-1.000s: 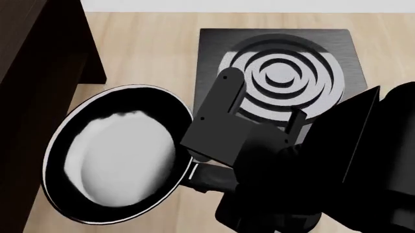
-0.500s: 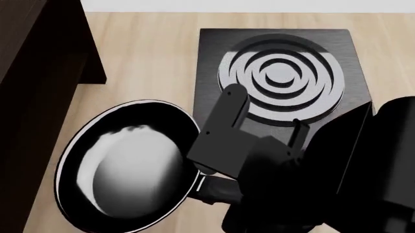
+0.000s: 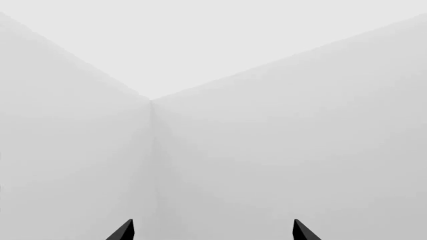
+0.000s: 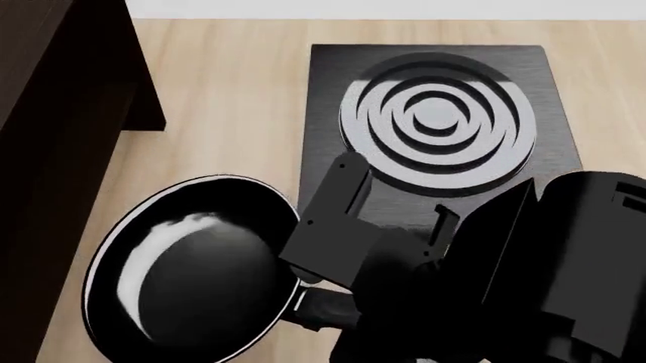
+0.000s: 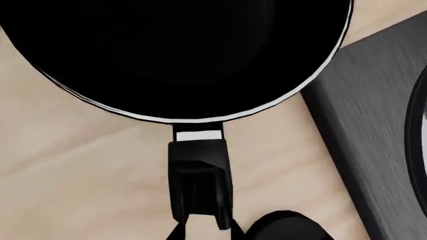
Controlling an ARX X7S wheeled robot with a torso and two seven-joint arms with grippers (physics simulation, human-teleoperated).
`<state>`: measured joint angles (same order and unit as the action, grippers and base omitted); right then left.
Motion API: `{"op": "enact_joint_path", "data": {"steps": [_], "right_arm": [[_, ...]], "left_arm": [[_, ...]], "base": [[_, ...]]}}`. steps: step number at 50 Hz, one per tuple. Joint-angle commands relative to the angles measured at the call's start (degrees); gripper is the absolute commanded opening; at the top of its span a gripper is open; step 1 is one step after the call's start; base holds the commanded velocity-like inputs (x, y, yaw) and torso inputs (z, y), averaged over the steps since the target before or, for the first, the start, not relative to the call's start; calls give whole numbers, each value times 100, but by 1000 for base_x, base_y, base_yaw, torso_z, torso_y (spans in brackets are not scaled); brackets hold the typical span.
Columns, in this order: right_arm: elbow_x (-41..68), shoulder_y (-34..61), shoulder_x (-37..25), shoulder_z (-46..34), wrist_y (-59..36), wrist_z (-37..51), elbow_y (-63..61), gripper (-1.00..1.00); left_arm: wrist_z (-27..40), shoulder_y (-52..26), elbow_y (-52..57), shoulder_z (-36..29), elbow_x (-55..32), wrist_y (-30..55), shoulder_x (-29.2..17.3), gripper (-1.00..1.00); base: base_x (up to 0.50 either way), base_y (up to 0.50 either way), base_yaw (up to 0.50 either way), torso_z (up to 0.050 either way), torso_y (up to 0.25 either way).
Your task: Put the frying pan under the cabinet shelf.
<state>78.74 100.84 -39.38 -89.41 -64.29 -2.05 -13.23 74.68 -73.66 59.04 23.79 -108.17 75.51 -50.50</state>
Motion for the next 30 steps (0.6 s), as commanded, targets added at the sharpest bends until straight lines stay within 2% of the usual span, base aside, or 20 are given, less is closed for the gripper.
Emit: {"op": "enact_joint_path", "data": {"steps": [1,30], "right_arm": [[-225,-192,254,119,243,-11,201,-100],[-638,-627,768,38,743,-299,939,-100]], "left_arm": [[87,3,-10,62,-133,37,-28,100],[304,-243,-97,-106,-381,19,-218,100]], "base": [[0,0,0,0,0],[0,0,0,0,1]]}}
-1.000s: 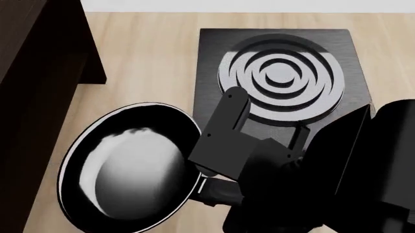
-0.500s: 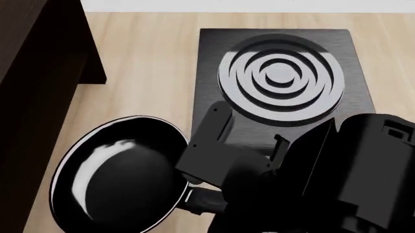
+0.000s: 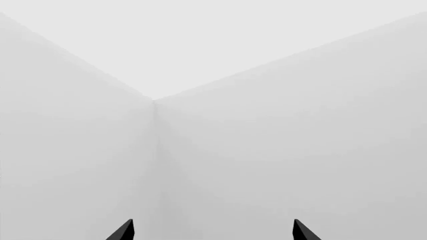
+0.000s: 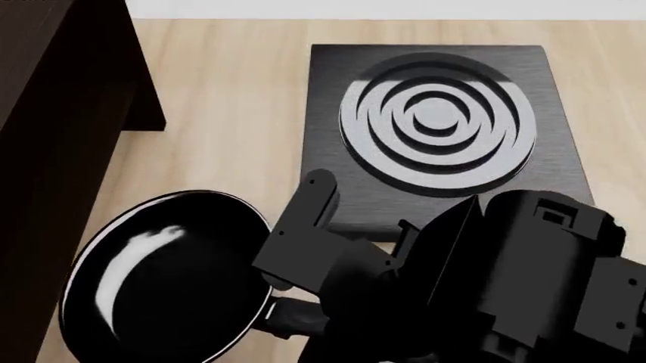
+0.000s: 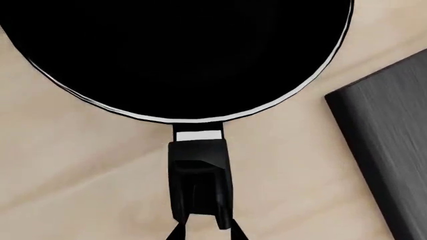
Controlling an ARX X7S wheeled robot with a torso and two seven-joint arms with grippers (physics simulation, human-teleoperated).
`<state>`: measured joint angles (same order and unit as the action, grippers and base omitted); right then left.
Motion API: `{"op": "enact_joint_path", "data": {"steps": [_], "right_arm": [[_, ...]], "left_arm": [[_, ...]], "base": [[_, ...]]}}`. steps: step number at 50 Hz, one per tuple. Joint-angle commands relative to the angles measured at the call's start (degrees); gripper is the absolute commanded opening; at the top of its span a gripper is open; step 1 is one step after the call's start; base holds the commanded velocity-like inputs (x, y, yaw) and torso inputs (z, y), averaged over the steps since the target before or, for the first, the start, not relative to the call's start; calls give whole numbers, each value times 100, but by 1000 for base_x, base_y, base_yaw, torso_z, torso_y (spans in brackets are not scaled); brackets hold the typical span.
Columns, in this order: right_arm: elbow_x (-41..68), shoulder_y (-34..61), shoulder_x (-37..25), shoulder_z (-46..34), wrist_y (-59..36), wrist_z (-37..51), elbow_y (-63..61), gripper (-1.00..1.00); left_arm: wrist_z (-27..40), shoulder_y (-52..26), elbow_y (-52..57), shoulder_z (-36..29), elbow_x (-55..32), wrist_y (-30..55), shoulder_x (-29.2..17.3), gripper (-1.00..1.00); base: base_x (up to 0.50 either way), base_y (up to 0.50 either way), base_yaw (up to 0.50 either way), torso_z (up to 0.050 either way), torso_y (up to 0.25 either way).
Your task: Put the frying pan under the cabinet shelf.
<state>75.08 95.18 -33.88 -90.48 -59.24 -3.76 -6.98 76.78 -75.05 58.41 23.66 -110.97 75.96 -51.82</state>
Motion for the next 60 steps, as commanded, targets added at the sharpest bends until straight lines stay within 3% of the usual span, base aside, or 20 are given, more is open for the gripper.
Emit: {"op": "enact_joint_path", "data": {"steps": [1,35,60], "right_arm": [[-287,-70,228,143,254,-142,335,-100],[-568,-461,962,175,751,-412,1163,-100],[-1028,-839,1890,94,1326,-833,2286,-100]], "left_arm": [[98,-106,-35,-96,-104,-28,-89,100],[318,-84,-62,4,-458,-99,-417,100],[342,35,-118,205,-660,-103,-688,100]], "base": [[0,0,0,0,0],[0,0,0,1,1],[0,0,0,0,1]]}}
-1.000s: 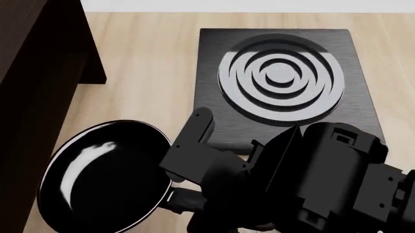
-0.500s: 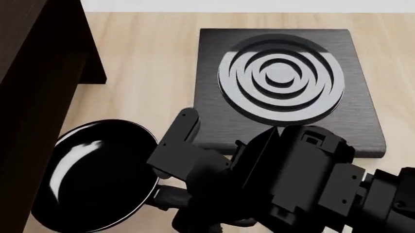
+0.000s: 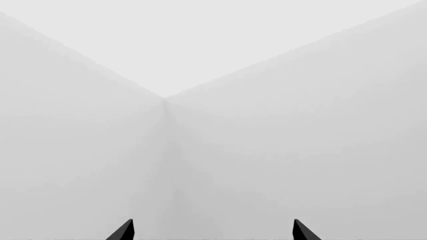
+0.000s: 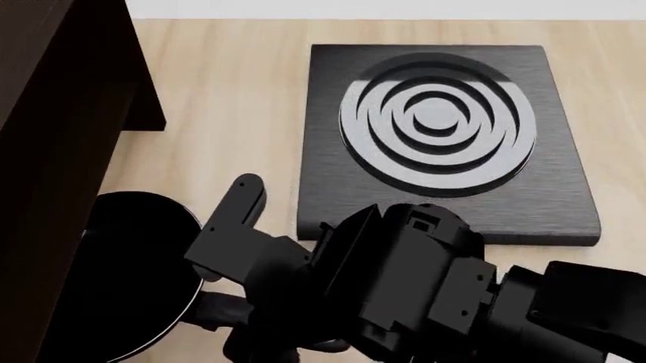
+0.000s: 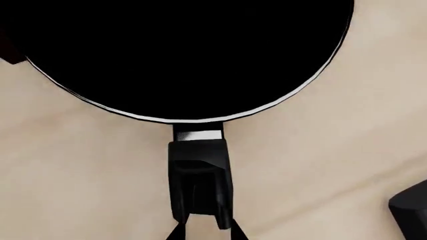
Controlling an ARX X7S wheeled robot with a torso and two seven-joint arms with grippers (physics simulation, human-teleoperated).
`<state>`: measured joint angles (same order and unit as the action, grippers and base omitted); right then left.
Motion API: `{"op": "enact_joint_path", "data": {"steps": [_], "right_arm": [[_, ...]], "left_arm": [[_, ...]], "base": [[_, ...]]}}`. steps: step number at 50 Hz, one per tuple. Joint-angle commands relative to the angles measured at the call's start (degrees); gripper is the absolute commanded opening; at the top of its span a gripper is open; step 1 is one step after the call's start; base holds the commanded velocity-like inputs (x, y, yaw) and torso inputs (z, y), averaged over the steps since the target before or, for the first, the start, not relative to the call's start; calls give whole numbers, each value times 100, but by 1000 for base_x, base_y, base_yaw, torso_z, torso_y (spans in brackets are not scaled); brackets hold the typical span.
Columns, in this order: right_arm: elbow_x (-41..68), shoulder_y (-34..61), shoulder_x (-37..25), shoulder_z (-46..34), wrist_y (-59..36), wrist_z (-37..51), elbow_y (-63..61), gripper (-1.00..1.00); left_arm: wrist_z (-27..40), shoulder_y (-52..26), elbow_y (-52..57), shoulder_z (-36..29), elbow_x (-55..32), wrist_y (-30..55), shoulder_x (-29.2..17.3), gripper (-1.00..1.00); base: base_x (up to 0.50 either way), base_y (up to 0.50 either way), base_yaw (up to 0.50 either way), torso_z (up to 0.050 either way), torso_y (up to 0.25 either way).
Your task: Put the frying pan under the cabinet shelf.
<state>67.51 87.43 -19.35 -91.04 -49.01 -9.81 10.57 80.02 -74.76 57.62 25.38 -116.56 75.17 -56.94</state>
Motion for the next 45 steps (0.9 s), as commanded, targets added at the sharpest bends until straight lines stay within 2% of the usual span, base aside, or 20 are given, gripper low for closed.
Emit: {"op": "enact_joint_path", "data": {"steps": [1,13,20,28,45], "right_arm": [[-300,-80,483,145,340,-264,608,-100],[-552,-263,1063,98,669,-543,1404,-100],[-606,-327,1404,134,812,-626,1648,-100],[-738,-479,1709,58,968,-721,1865,-100],[-910,-791,1934,226,1051,-725,1880,-100]], "left_arm": [[23,-24,-49,2,-115,-41,-217,100],[-21,-83,-101,-66,-109,-57,-341,100],[-40,125,-64,120,-62,-19,-185,100],[-51,253,-59,299,-113,-1,-214,100],[-198,480,-53,566,-8,170,-16,100]], "base": [[0,0,0,0,0],[0,0,0,0,1],[0,0,0,1,1],[0,0,0,0,0],[0,0,1,0,0]]}}
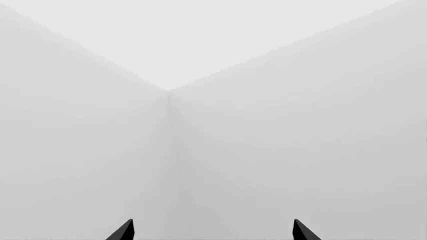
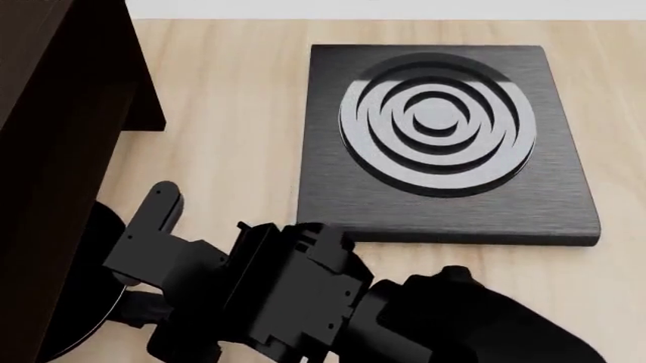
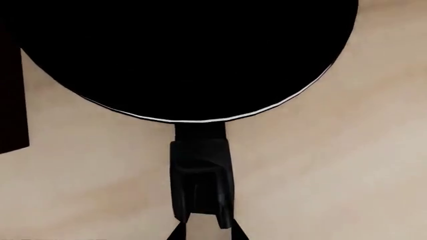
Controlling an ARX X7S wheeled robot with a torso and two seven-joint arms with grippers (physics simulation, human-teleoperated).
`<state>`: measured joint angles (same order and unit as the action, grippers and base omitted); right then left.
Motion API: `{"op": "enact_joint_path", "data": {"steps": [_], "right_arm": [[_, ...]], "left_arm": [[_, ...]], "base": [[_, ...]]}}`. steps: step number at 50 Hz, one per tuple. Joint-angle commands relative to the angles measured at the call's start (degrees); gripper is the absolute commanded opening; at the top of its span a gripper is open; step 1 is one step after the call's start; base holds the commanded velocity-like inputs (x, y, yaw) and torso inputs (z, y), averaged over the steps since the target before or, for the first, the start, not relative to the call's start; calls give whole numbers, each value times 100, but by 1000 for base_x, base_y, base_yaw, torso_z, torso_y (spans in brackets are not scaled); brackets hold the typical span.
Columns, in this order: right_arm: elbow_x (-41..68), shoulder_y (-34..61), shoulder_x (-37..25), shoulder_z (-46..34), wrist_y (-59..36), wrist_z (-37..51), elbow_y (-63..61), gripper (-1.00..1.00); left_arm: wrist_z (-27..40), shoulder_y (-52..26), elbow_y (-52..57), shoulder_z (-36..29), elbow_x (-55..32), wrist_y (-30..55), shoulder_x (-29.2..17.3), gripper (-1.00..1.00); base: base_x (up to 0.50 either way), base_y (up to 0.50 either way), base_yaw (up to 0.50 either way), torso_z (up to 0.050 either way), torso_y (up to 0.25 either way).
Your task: Put the frying pan under the cabinet shelf.
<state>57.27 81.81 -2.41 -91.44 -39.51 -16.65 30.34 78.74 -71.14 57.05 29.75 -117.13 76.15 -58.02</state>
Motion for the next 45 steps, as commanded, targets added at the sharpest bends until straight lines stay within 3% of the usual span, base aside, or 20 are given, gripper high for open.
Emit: {"op": "enact_joint_path", "data": {"steps": [1,13,14,45], "right_arm": [[111,-239,241,274,115,-42,-88,-100],[116,-280,241,284,201,46,-96,-100],[123,-279,241,281,202,45,-95,100],[574,198,162,347,34,363,-395,100]], "left_arm": [[-73,122,4,134,49,73,89,100],[-40,101,-20,87,-19,-10,-91,100],[-34,100,-19,76,-22,-21,-97,100],[151,-119,19,-238,-168,-425,-398,100]], "base": [[0,0,4,0,0],[0,3,5,0,0],[0,4,5,0,0],[0,1,2,0,-1]]}}
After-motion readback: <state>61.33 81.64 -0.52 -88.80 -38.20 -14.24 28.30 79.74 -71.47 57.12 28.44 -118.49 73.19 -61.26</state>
